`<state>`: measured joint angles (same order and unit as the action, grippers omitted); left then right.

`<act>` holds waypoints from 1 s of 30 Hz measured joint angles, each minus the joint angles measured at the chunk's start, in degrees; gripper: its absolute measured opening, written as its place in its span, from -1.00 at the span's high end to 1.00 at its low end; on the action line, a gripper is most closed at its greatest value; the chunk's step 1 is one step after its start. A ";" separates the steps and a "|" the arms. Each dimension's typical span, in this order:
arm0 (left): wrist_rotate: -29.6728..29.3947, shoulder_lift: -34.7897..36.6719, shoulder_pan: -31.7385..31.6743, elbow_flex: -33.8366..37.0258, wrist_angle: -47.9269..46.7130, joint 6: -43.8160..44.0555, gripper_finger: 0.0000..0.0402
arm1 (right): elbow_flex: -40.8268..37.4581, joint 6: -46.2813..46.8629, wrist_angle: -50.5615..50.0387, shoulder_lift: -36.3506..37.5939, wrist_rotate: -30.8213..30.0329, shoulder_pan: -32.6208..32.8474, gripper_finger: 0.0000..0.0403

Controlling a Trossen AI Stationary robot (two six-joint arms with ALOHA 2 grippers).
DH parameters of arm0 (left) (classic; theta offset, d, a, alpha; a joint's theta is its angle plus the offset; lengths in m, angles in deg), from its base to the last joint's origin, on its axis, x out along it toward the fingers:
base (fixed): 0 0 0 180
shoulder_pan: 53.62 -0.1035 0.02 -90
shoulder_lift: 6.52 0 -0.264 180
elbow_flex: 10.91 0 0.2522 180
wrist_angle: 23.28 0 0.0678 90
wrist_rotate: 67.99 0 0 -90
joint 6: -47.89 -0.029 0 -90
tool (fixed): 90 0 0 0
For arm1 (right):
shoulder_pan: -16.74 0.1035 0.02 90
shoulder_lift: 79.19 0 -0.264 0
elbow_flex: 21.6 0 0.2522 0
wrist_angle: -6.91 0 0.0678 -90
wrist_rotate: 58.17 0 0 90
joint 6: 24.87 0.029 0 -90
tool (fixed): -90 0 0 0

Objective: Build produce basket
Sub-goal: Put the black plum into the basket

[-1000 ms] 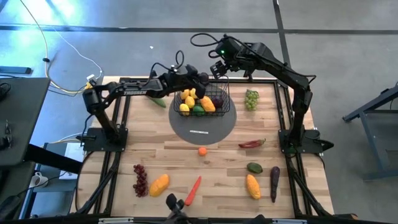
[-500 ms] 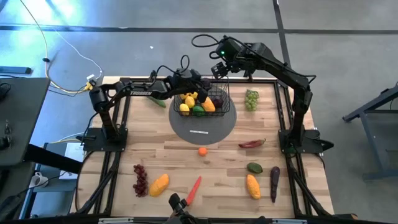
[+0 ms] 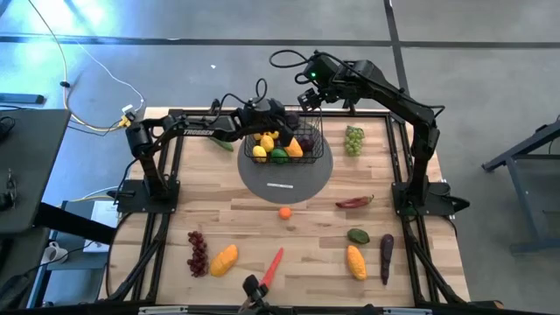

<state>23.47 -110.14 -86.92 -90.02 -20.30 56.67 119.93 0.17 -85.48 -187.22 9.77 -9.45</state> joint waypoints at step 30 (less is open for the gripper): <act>2.18 -2.79 -0.46 0.00 0.91 11.04 -0.32 | 0.00 -1.97 -2.23 -0.02 0.63 0.00 -0.26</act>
<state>25.65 -112.93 -87.38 -90.02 -19.39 67.71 119.93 -1.80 -87.71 -187.24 10.40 -9.45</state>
